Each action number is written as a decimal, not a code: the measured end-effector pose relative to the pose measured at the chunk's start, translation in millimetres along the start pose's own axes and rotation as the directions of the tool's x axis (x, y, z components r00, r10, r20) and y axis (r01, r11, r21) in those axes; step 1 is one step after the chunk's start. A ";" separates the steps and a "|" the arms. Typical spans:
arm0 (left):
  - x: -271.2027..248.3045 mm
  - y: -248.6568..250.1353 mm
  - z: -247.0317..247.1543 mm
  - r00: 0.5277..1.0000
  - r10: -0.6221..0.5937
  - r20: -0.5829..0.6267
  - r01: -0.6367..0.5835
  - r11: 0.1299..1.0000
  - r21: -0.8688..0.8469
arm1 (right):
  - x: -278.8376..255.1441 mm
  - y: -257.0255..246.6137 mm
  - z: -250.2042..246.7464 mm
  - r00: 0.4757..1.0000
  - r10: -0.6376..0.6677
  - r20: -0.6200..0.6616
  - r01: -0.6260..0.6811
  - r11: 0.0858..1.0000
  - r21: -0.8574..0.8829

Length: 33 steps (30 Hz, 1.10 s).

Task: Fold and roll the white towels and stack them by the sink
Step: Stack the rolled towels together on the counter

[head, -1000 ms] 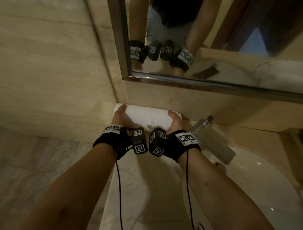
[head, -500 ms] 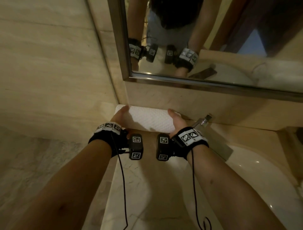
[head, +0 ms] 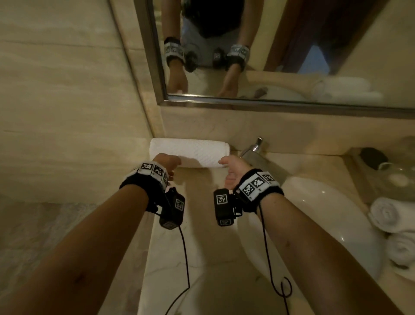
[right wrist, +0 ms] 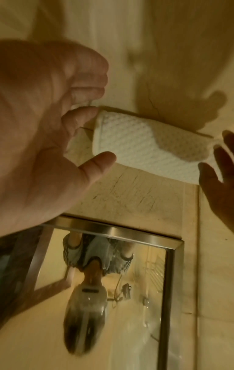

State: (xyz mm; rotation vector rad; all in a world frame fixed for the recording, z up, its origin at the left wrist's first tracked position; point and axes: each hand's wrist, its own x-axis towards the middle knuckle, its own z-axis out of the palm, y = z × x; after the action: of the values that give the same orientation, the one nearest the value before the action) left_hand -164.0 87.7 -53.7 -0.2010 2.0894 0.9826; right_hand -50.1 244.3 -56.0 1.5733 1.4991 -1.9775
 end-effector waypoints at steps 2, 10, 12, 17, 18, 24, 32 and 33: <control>-14.8 2.6 16.6 0.994 0.107 0.032 -0.111 0.968 0.227 | -15.9 18.7 -17.9 0.996 -0.051 -0.075 0.040 0.989 -0.141; -86.4 7.6 145.7 0.836 0.273 0.476 -0.529 0.630 0.568 | -52.3 109.7 -147.1 0.959 -0.065 -0.276 -0.016 0.959 -0.284; -109.7 5.2 187.2 0.783 0.276 0.558 -0.585 0.634 0.507 | -62.9 127.1 -186.1 0.934 -0.067 -0.351 -0.007 0.979 -0.205; -161.2 3.2 292.7 0.705 0.275 0.654 -0.630 0.668 0.397 | -86.0 153.5 -287.8 0.900 -0.072 -0.430 0.075 0.997 -0.011; -169.2 3.5 311.9 0.701 0.271 0.659 -0.622 0.684 0.381 | -88.2 157.6 -306.9 0.896 -0.081 -0.436 0.095 0.995 0.010; -215.0 -2.2 449.3 0.729 0.135 0.670 -0.396 0.883 0.253 | -91.2 203.9 -449.5 0.886 0.018 -0.464 0.109 0.964 0.244; -248.7 -13.1 557.1 0.899 0.236 0.369 -0.375 0.850 0.371 | -76.2 248.3 -576.4 0.866 0.120 -0.486 0.066 0.935 0.349; -249.9 -13.3 560.2 0.902 0.262 0.342 -0.390 0.834 0.390 | -72.8 247.3 -583.8 0.867 0.102 -0.487 0.079 0.938 0.336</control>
State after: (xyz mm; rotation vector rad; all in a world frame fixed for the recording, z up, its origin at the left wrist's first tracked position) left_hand 344.5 428.8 -92.2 0.5275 2.0579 0.6378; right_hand 503.5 559.9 -89.6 2.3893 1.3243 -2.0064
